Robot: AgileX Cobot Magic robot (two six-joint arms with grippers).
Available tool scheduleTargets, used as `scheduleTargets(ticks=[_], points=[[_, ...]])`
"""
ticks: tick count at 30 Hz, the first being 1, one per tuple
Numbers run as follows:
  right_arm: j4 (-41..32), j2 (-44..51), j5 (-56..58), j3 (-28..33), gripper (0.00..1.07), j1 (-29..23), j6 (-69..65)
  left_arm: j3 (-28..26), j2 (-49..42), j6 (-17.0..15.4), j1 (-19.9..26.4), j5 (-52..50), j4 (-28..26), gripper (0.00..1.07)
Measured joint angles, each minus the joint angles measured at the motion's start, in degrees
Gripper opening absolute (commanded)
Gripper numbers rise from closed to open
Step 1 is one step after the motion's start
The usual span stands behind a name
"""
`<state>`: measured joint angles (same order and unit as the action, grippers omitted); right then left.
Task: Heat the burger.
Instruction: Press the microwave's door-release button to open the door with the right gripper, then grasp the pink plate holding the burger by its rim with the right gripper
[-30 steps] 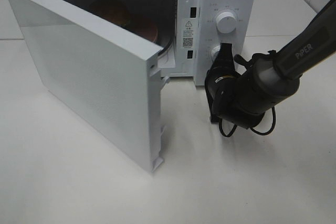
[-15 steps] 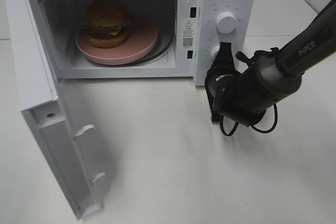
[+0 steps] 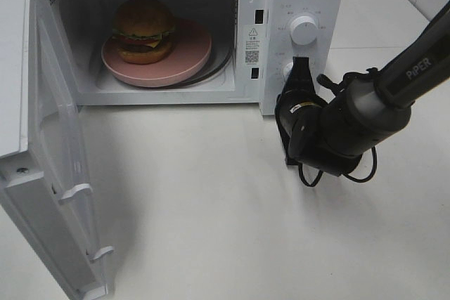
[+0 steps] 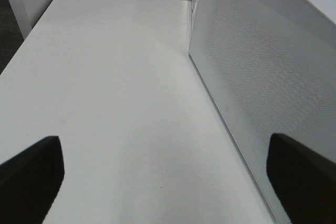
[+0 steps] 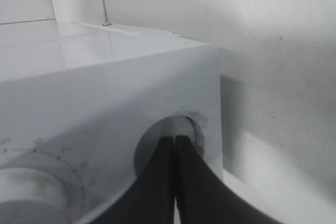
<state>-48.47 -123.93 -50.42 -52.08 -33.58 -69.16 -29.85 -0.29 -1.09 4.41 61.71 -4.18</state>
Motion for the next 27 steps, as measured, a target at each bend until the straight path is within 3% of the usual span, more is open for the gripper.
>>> scheduleTargets(ticks=[15, 27], points=[[2.8, 7.3, 2.2, 9.1, 0.0, -1.1, 2.6, 0.0, 0.0, 0.0, 0.0, 0.0, 0.0, 0.98], [9.2, 18.8, 17.2, 14.2, 0.01, -1.1, 30.9, 0.0, 0.0, 0.0, 0.0, 0.0, 0.0, 0.98]])
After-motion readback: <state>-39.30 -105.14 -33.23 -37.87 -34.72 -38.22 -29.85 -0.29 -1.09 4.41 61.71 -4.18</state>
